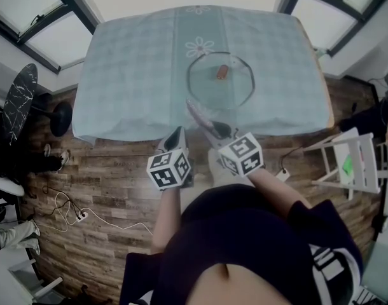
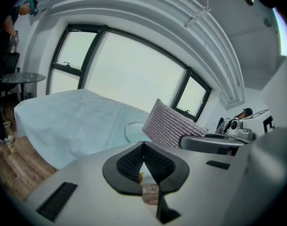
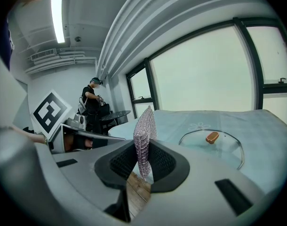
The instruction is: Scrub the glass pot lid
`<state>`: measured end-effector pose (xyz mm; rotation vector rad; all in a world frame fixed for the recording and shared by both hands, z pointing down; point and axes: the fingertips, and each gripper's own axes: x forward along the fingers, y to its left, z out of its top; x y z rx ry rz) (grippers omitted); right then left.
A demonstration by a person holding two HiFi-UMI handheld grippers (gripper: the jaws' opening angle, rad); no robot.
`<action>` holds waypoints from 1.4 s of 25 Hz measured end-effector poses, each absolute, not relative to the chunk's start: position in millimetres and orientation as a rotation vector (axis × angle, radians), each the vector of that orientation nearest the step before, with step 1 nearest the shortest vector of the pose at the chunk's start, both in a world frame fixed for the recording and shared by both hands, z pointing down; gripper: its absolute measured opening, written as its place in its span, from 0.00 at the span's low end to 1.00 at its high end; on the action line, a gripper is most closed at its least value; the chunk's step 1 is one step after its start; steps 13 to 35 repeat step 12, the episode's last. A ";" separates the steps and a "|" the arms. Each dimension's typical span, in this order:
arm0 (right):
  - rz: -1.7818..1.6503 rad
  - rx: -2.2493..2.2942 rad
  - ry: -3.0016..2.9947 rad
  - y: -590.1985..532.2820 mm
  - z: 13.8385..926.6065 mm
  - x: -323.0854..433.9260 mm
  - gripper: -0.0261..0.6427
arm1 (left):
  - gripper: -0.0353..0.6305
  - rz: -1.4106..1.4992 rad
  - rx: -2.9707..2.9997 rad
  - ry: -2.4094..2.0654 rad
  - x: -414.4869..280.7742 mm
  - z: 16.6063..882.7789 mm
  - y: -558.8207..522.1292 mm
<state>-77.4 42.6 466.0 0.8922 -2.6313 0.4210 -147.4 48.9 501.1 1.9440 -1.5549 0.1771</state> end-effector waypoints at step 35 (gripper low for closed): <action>0.461 0.928 -2.633 35.1 461.8 -79.8 0.15 | 0.05 0.165 1.943 -1.555 -154.4 497.9 45.6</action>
